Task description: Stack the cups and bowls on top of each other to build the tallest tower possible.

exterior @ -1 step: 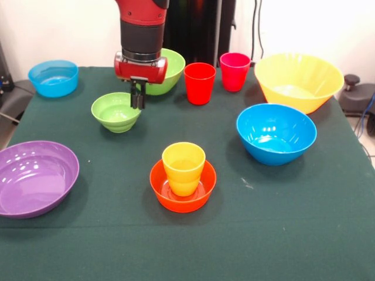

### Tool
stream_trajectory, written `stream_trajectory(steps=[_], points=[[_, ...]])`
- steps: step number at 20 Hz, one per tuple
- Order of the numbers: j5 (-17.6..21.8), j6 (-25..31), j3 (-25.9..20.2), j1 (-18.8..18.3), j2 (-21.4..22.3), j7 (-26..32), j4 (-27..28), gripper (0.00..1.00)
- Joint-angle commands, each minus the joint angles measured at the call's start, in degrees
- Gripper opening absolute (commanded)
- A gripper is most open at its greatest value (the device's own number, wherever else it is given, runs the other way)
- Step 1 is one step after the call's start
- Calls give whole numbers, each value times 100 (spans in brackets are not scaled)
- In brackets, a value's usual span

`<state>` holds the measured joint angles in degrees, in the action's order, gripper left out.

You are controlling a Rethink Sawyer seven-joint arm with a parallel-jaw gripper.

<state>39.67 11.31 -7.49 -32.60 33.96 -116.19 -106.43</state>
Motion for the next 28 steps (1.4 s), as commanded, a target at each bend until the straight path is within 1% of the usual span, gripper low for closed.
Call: stream_trajectory(steps=[1,4,9,17,22,25,28], points=[[62,574,-362,151,-152,237,273,100],[65,611,-328,171,-149,235,290,100],[64,684,-270,243,-269,217,395,100],[117,544,-279,233,-439,188,471,100],[122,521,-299,237,-454,201,492,100],[154,501,-234,297,-399,181,501,100],[217,392,-184,312,-463,156,523,100]])
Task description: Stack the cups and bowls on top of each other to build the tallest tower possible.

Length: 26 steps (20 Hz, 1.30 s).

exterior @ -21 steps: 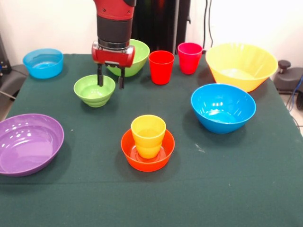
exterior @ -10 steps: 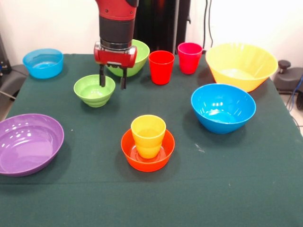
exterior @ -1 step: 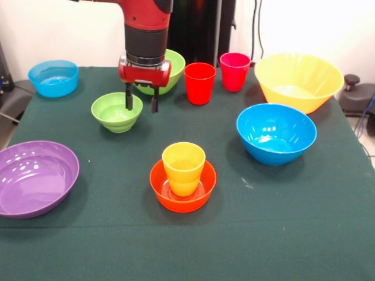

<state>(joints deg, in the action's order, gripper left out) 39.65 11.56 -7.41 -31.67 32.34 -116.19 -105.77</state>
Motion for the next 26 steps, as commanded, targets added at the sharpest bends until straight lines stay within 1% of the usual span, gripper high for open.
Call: stream_trajectory(steps=[1,7,26], points=[[243,317,-169,225,-332,138,454,100],[338,162,17,325,-633,58,595,100],[299,13,186,487,-701,25,572,100]])
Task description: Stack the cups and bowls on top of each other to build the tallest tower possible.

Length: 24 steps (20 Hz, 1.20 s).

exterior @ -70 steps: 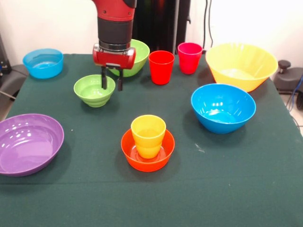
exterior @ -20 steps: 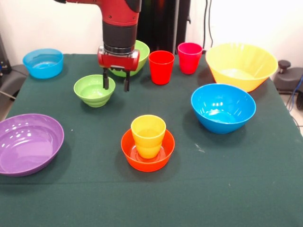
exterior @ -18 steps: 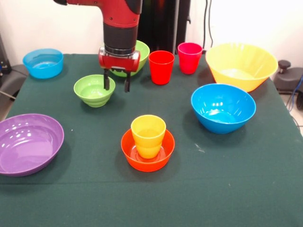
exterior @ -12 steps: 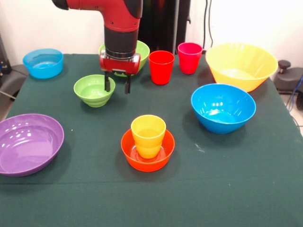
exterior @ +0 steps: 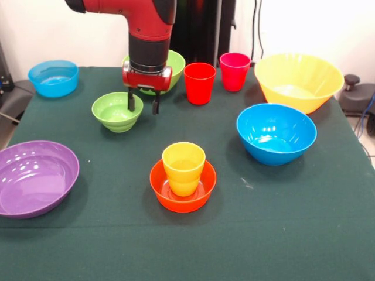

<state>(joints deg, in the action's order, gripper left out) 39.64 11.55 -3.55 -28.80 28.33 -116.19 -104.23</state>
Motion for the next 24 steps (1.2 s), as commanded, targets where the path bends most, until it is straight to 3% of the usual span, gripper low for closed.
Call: stream_trajectory(steps=[1,12,13,24], points=[[311,-40,-170,236,-304,-11,382,100],[384,-339,-80,297,-397,-123,230,100],[394,-295,-116,265,-399,-84,250,0],[371,-123,-314,47,-436,135,447,0]])
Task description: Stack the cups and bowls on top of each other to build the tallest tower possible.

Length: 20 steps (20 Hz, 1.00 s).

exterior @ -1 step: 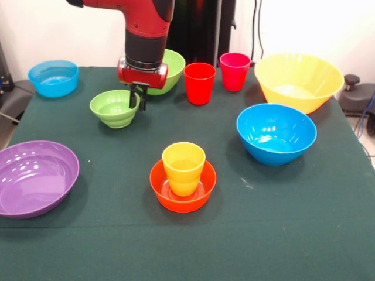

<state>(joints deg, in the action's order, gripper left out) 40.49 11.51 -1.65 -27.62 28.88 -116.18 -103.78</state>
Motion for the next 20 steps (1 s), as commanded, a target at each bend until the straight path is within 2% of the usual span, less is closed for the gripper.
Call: stream_trajectory(steps=[1,5,10,15,20], points=[[293,-122,-510,-82,-494,142,409,0],[316,-147,-516,-140,-484,163,375,0],[203,28,-872,-489,-394,379,213,0],[-300,926,-1255,-532,275,627,33,0],[-647,1417,-1325,-254,435,362,385,0]])
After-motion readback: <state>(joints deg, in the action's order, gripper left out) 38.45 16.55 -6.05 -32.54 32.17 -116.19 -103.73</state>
